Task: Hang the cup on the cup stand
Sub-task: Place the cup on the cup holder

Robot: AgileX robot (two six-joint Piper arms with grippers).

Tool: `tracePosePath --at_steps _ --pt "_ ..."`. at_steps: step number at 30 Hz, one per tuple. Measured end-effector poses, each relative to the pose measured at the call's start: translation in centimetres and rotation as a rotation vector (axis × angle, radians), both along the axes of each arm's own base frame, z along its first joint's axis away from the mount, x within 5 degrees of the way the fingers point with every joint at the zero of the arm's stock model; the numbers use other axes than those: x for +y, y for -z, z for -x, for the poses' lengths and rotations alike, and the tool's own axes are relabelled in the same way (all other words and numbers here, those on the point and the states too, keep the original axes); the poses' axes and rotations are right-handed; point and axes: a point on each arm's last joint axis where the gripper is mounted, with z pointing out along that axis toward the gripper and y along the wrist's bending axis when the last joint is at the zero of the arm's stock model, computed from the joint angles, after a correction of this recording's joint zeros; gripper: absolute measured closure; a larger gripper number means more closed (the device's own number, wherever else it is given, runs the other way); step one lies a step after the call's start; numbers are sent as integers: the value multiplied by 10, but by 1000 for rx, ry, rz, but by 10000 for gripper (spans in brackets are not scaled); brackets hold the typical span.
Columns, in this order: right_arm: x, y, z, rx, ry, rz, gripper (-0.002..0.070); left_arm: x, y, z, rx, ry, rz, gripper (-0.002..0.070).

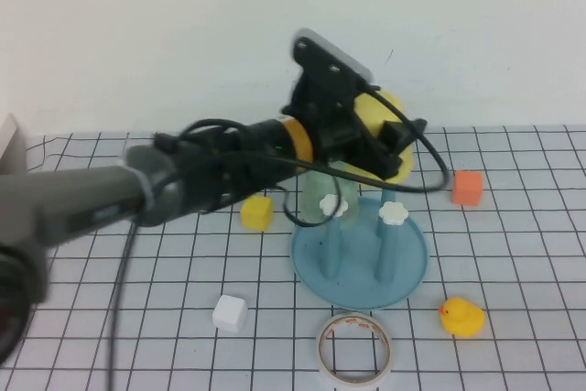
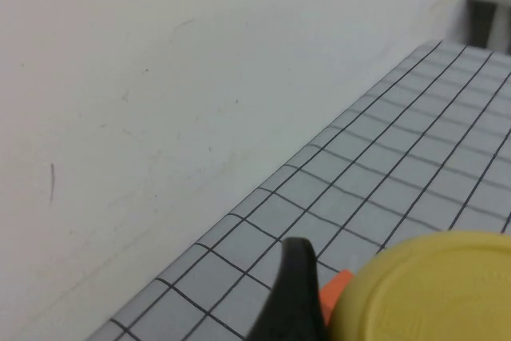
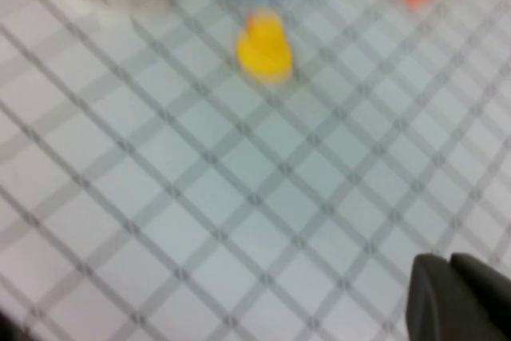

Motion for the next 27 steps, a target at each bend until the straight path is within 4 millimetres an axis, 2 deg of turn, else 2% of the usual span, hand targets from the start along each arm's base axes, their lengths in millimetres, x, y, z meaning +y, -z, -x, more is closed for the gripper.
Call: tracePosePath --at_steps 6,11,16,24,25,27 --pt "-12 8 6 102 75 115 675 -31 22 -14 -38 -7 -39 122" --pt "-12 9 4 74 71 123 675 -39 44 -30 5 -51 -39 122" --pt "-11 13 3 67 61 125 675 -40 63 -36 39 -72 -72 122" --pt "-11 13 2 64 60 125 676 -40 66 -36 79 -82 -49 121" --pt "-11 13 2 64 60 125 676 -39 66 -36 106 -89 -30 113" --pt "-11 13 2 64 60 125 676 -39 66 -37 164 -106 9 53"
